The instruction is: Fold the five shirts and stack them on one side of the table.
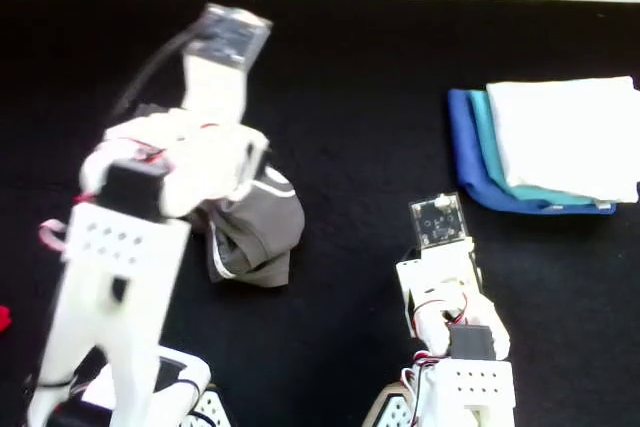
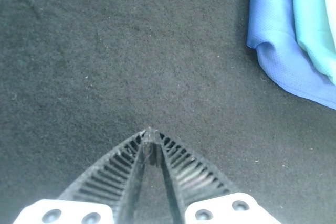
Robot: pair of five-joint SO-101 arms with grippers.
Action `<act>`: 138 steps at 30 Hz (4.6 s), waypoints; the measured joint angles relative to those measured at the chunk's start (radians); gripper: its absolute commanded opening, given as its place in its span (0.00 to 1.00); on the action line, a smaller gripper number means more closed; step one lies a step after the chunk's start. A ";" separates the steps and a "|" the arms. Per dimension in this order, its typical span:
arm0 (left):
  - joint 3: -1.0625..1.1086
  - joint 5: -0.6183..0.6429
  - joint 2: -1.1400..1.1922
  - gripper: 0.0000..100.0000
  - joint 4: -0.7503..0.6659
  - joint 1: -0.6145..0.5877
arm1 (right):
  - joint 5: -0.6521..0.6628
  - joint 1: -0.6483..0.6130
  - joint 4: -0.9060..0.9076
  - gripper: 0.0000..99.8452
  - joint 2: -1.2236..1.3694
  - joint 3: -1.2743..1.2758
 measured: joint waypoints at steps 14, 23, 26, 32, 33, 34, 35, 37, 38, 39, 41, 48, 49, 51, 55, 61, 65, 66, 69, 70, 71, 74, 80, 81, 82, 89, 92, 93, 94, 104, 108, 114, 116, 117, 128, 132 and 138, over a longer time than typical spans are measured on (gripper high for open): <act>0.514 -0.043 -0.094 0.12 -0.207 -0.629 | 0.000 0.002 0.100 0.01 0.002 -0.037; 0.798 -0.207 -0.094 0.12 -0.330 -0.686 | 0.000 -0.262 0.304 0.01 0.176 -0.413; 0.927 -0.215 -0.094 0.12 -0.457 -0.750 | 0.000 -0.388 0.316 0.01 0.354 -0.551; 1.059 -0.215 -0.094 0.12 -0.641 -0.887 | 0.000 -0.585 0.319 0.01 0.735 -0.870; 1.069 -0.215 -0.094 0.12 -0.654 -0.907 | 0.000 -0.611 0.319 0.01 0.798 -0.919; 1.074 -0.215 -0.094 0.12 -0.660 -0.921 | -0.008 -0.635 0.319 0.01 0.855 -0.965; 1.079 -0.215 -0.094 0.12 -0.664 -0.927 | -0.031 -0.660 0.319 0.01 0.911 -1.011; 1.097 -0.215 -0.097 0.12 -0.669 -0.928 | -0.089 -0.707 0.319 0.01 1.016 -1.097; 1.100 -0.215 -0.098 0.12 -0.671 -0.928 | -0.118 -0.733 0.319 0.01 1.065 -1.138; 1.103 -0.215 -0.100 0.12 -0.671 -0.924 | -0.143 -0.761 0.319 0.01 1.112 -1.181; 1.115 -0.215 -0.101 0.12 -0.671 -0.905 | -0.178 -0.816 0.319 0.01 1.204 -1.258; 1.132 -0.215 -0.104 0.12 -0.704 -0.882 | -0.199 -0.907 0.319 0.01 1.517 -1.428; 1.132 -0.215 -0.104 0.12 -0.704 -0.882 | -0.199 -0.891 0.319 0.01 1.568 -1.447; 1.132 -0.215 -0.104 0.12 -0.704 -0.882 | -0.199 -0.832 0.318 0.01 1.668 -1.485; 1.135 -0.215 -0.106 0.12 -0.706 -0.881 | -0.199 -0.612 0.318 0.01 1.830 -1.600; 1.135 -0.215 -0.106 0.12 -0.706 -0.876 | -0.199 -0.244 0.318 0.01 1.958 -1.821; 1.135 -0.215 -0.106 0.12 -0.706 -0.873 | -0.199 -0.118 0.345 0.01 1.958 -1.916; 1.135 -0.215 -0.106 0.12 -0.706 -0.873 | -0.199 -0.098 0.371 0.01 1.959 -1.942; 1.135 -0.215 -0.109 0.12 -0.706 -0.873 | -0.199 -0.052 0.470 0.01 1.959 -2.031; 1.135 -0.215 -0.110 0.12 -0.706 -0.873 | -0.199 -0.043 0.514 0.01 1.959 -2.065; 1.135 -0.215 -0.110 0.12 -0.706 -0.873 | -0.199 -0.040 0.560 0.01 1.959 -2.097; 1.135 -0.215 -0.110 0.12 -0.706 -0.873 | -0.199 -0.055 0.689 0.01 1.959 -2.190; 1.138 -0.215 -0.110 0.12 -0.706 -0.873 | -0.199 -0.181 0.839 0.01 1.959 -2.271; 1.138 -0.215 -0.110 0.12 -0.706 -0.873 | -0.199 -0.206 0.856 0.01 1.959 -2.271; 1.138 -0.215 -0.110 0.12 -0.706 -0.873 | -0.199 -0.230 0.875 0.01 1.959 -2.271; 1.138 -0.215 -0.110 0.12 -0.706 -0.873 | -0.226 -0.371 0.982 0.01 1.959 -2.272; 1.138 -0.215 -0.110 0.12 -0.706 -0.873 | -0.282 -0.413 0.993 0.01 1.959 -2.272; 1.138 -0.215 -0.110 0.12 -0.706 -0.873 | -0.296 -0.430 0.993 0.01 1.959 -2.272; 1.138 -0.215 -0.110 0.12 -0.706 -0.873 | -0.305 -0.450 0.993 0.01 1.959 -2.272; 1.138 -0.215 -0.110 0.12 -0.713 -0.873 | -0.345 -0.776 0.953 0.07 1.959 -2.157; 1.138 -0.215 -0.110 0.12 -0.717 -0.873 | -0.358 -0.795 0.835 0.22 1.961 -2.008; 1.138 -0.215 -0.110 0.12 -0.717 -0.873 | -0.334 -0.795 0.677 0.15 1.961 -1.844; 1.138 -0.215 -0.110 0.12 -0.717 -0.873 | -0.334 -0.795 0.637 0.15 1.961 -1.820; 1.138 -0.215 -0.110 0.12 -0.717 -0.873 | -0.334 -0.795 0.620 0.15 1.961 -1.815; 1.138 -0.215 -0.110 0.12 -0.717 -0.873 | -0.328 -0.689 0.479 0.17 1.961 -1.731; 1.138 -0.215 -0.110 0.12 -0.717 -0.873 | -0.327 -0.661 0.479 0.23 1.961 -1.726; 1.138 -0.215 -0.110 0.12 -0.717 -0.873 | -0.327 -0.629 0.479 0.23 1.961 -1.726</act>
